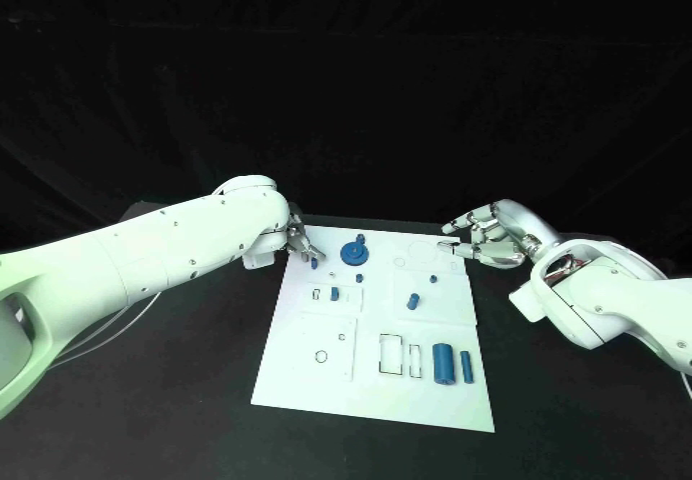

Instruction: Assemble the parts on the task board

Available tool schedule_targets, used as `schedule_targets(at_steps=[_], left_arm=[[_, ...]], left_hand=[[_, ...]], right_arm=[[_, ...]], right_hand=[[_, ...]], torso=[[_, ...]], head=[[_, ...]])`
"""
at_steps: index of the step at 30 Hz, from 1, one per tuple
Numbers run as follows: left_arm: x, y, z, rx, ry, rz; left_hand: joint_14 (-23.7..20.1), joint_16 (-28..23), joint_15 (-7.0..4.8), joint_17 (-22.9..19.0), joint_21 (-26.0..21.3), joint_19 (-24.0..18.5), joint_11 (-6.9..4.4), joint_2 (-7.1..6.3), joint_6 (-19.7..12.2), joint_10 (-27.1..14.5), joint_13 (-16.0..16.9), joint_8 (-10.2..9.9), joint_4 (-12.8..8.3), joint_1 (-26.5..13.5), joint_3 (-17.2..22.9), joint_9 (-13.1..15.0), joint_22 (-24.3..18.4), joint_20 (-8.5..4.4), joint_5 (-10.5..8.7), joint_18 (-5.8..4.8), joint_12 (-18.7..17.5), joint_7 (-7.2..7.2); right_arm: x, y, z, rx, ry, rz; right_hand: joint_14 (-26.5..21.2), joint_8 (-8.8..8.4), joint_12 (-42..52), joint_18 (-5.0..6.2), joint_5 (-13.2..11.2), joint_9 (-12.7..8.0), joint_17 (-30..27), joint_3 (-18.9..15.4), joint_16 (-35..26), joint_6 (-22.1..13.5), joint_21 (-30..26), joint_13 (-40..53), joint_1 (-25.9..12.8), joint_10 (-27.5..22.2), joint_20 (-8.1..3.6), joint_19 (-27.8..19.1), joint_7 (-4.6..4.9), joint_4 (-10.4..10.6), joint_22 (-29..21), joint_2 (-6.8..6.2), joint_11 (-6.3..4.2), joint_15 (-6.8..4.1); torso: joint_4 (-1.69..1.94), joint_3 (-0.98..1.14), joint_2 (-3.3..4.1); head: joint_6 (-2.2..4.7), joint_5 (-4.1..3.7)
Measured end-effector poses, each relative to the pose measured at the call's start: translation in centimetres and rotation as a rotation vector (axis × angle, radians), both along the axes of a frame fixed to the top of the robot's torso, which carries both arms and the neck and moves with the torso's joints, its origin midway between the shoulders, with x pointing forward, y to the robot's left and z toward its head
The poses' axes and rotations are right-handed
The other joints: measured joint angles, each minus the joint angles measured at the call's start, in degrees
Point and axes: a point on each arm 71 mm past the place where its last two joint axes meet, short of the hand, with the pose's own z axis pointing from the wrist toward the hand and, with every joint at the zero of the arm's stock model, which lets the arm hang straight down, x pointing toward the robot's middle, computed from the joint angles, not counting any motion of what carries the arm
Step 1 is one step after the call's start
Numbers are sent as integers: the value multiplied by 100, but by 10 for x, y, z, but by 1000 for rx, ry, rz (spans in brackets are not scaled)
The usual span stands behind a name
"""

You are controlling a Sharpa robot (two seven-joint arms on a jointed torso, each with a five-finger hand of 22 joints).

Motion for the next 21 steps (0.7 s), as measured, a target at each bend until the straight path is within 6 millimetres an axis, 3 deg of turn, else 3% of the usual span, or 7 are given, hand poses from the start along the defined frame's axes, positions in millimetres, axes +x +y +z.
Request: schedule_targets(at_steps=[12,21], left_arm=[[0,-1,-1,0,3,-2],[1,0,-2,-3,7,2]], left_hand=[[0,0,0,-1,0,0,0,0,2,0,10,0,0,0,0,-5,9,0,0,0,0,2],[0,0,0,-2,0,0,0,76,84,0,10,0,-16,182,-15,-44,17,0,0,0,0,1]], right_arm=[[0,1,0,0,0,2],[0,1,0,0,0,2]], right_hand=[[0,0,0,0,0,0,-1,-17,0,0,0,0,0,0,0,0,0,16,4,0,0,0],[0,0,0,0,0,3,-1,-17,0,0,0,0,0,0,0,0,0,16,4,0,0,0]], torso=[[0,2,-1],[1,2,-3]], head=[[-15,-3],[-20,8]])
